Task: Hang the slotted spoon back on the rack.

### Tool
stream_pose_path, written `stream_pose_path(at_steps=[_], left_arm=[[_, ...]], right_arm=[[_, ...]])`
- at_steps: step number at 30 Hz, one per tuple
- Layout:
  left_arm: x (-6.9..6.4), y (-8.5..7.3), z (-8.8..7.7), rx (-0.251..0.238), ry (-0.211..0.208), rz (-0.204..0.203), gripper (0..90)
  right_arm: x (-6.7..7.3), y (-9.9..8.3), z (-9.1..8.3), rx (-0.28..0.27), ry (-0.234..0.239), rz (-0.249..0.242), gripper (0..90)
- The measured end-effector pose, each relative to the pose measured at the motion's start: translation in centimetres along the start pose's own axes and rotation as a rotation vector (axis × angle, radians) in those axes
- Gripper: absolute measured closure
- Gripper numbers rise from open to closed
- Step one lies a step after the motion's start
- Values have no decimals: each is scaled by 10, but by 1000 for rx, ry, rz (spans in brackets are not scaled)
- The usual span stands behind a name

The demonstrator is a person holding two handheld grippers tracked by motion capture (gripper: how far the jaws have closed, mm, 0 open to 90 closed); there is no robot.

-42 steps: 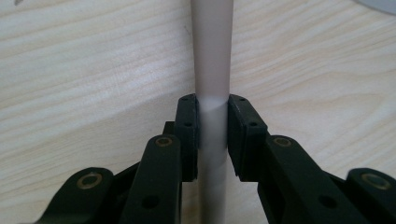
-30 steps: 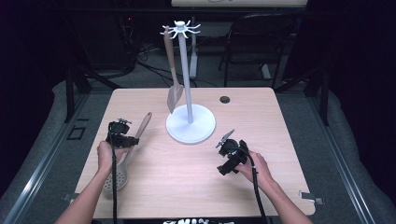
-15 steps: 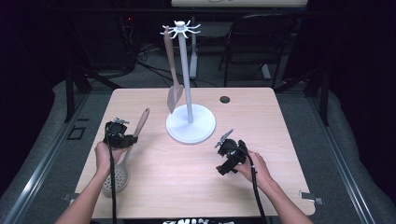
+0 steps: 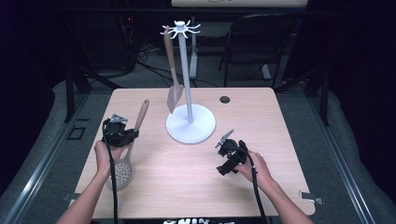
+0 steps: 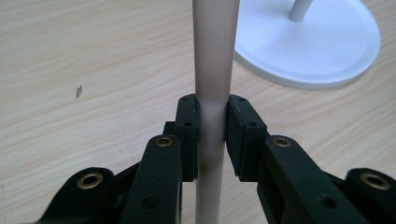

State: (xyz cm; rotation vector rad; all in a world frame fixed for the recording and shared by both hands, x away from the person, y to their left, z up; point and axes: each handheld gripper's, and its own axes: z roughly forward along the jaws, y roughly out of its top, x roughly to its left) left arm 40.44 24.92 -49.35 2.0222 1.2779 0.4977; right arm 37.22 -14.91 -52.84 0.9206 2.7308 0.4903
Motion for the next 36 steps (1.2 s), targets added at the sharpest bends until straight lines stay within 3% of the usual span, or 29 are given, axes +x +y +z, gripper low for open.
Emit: stream_pose_path(at_steps=[7,14,19,28,36], left_arm=[[1,4,-11,-42,-4,-15,756],[-5,9,-21,-103,-27,16,755],[-9,12,-28,-153,-33,22,755],[-11,20,-48,-298,-26,32,755],[-18,28,-54,-344,-40,49,755]], right_arm=[[0,1,1,14,0,-11,100],[-1,0,2,12,1,-3,100],[-1,-1,1,15,0,-3,100],[-2,-2,2,16,-3,2,100],[-2,-3,2,25,-6,4,100]])
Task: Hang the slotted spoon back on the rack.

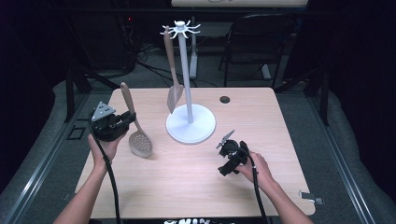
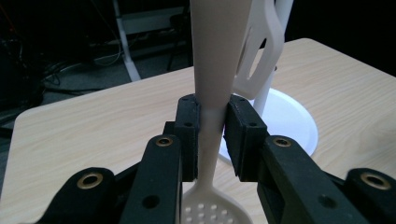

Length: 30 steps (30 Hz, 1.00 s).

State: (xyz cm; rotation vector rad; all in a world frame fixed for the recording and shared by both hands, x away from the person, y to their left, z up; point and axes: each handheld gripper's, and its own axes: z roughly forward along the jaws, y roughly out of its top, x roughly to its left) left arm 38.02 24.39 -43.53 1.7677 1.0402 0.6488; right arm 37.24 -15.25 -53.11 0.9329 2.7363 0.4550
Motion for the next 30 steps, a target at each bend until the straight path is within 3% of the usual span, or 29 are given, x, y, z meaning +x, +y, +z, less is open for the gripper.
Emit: stream_pose_path(at_steps=[15,30], left_arm=[[-20,22,8,-28,-44,44,755],[-39,50,26,-17,-85,99,754]], right_arm=[[0,-4,-2,-1,-4,11,101],[-1,-5,-3,-2,-7,10,101]])
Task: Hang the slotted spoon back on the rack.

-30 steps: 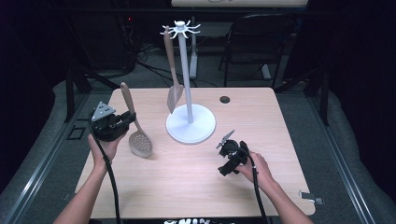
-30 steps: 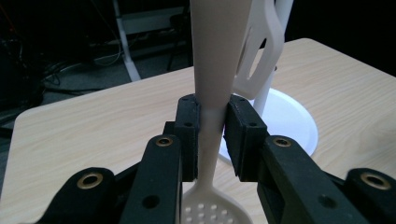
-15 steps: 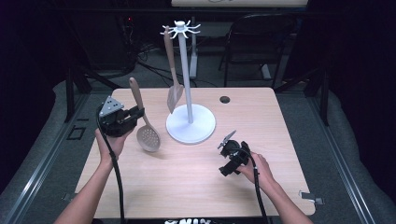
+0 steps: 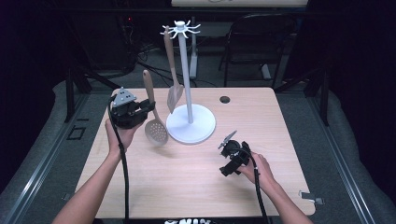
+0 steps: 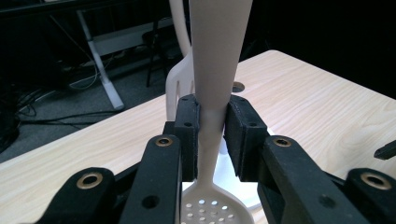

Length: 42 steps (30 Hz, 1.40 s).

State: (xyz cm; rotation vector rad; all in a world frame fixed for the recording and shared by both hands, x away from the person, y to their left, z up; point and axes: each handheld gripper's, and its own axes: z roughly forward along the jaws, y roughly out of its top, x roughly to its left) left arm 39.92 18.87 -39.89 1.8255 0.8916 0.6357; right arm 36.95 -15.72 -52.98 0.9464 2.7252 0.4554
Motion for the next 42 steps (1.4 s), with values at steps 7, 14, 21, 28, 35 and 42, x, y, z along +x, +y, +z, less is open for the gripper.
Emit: stream_pose_path(at_steps=[7,14,21,28,35,42], left_arm=[[-5,14,7,-11,-9,12,754],[-6,26,11,-21,-12,9,753],[-5,41,18,-27,-19,0,753],[-6,54,25,-26,-28,-4,753],[-5,68,31,-23,-28,-2,752],[-7,79,37,-22,-22,-9,751]], right_arm=[[0,0,0,-1,1,0,101],[-1,0,-1,-14,1,4,99],[-1,0,0,-12,0,6,99],[-1,-1,1,-24,12,21,99],[-2,-1,0,-11,1,9,100],[-2,0,-1,-2,-5,0,100]])
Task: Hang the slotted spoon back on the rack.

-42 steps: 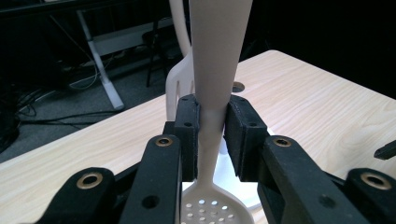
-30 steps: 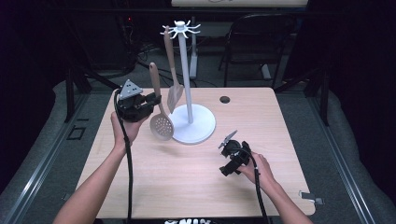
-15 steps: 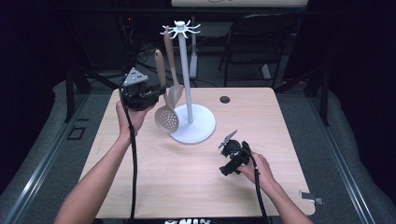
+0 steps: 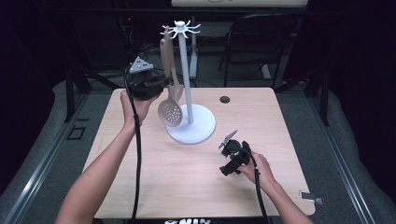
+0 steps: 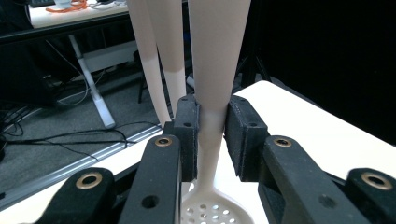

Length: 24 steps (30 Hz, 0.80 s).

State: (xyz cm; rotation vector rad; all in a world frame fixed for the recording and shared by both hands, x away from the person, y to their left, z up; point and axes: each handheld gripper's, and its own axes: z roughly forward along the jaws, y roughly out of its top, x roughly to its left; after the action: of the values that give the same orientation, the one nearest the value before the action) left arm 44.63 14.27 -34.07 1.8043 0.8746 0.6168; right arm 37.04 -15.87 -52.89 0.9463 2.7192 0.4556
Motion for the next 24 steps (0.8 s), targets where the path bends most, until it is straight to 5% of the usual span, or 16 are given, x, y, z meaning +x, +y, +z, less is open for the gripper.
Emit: stream_pose_path(at_steps=[24], left_arm=[[-7,18,20,38,36,7,748]], right_arm=[[0,0,0,1,1,-4,100]])
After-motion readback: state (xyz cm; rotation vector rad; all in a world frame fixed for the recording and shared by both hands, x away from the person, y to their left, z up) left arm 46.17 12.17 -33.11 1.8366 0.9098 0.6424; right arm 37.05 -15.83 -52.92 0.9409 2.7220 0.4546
